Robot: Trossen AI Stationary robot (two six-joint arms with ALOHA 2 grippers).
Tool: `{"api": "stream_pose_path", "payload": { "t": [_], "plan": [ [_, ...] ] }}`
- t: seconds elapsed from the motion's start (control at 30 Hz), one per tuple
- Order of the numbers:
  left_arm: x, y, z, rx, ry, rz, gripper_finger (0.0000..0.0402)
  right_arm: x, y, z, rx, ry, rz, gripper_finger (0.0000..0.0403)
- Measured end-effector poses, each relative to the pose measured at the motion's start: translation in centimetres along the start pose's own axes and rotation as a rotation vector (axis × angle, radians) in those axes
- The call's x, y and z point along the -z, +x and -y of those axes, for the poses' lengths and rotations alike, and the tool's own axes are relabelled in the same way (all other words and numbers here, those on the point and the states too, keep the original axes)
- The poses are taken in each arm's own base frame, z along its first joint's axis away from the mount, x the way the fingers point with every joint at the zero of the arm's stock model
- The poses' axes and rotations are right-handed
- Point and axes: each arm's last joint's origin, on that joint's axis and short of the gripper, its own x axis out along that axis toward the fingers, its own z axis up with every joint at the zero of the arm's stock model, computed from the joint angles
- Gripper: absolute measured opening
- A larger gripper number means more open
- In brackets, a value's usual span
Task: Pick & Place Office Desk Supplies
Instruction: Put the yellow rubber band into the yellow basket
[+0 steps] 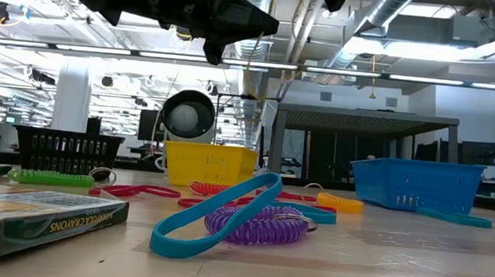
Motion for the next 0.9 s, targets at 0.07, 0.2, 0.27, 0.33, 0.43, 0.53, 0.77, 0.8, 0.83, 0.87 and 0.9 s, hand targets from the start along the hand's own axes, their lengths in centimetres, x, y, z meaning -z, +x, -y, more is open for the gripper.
{"api": "stream_pose_path", "payload": {
  "t": [0.07, 0.2, 0.27, 0.33, 0.43, 0.53, 0.77, 0.8, 0.83, 0.87, 0.9],
  "plan": [
    [0.1, 0.0, 0.0, -0.001, 0.000, -0.006, 0.0002, 0.0, 0.0, 0.1, 0.003, 0.010, 0.002, 0.0022],
    [0.1, 0.0, 0.0, -0.007, 0.000, -0.006, 0.0001, 0.0, 0.0, 0.2, 0.005, 0.012, -0.001, 0.0084],
    [0.1, 0.0, -0.1, -0.025, -0.002, -0.003, 0.0001, 0.0, 0.0, 0.3, 0.007, 0.016, -0.001, 0.0125],
    [0.0, 0.0, -0.1, -0.028, -0.002, -0.002, 0.0001, 0.0, 0.1, 0.4, 0.016, 0.043, 0.000, 0.0169],
    [-0.4, -0.3, -0.3, -0.038, -0.002, 0.009, 0.0001, -0.1, 0.1, 0.9, 0.031, 0.086, 0.002, 0.0226],
    [-1.1, -1.0, -0.8, -0.072, -0.003, 0.001, 0.0001, -0.2, 0.0, 1.3, 0.059, 0.095, 0.006, 0.0253],
    [-2.8, -3.9, -2.0, -0.172, 0.000, -0.087, 0.0000, -0.5, -1.0, 1.7, 0.079, 0.090, 0.006, 0.0237],
    [-3.0, -4.2, -2.0, -0.174, -0.001, -0.088, 0.0000, -0.6, -1.1, 1.8, 0.081, 0.091, 0.009, 0.0232],
    [-3.1, -4.5, -2.1, -0.183, 0.000, -0.103, 0.0000, -0.6, -1.3, 1.9, 0.084, 0.090, 0.000, 0.0227],
    [-3.1, -4.7, -2.2, -0.196, 0.002, -0.117, 0.0000, -0.5, -1.4, 1.9, 0.086, 0.090, -0.006, 0.0222],
    [-3.1, -4.9, -2.3, -0.215, 0.004, -0.125, 0.0000, -0.6, -1.5, 1.9, 0.086, 0.090, -0.004, 0.0217]
  ]
}}
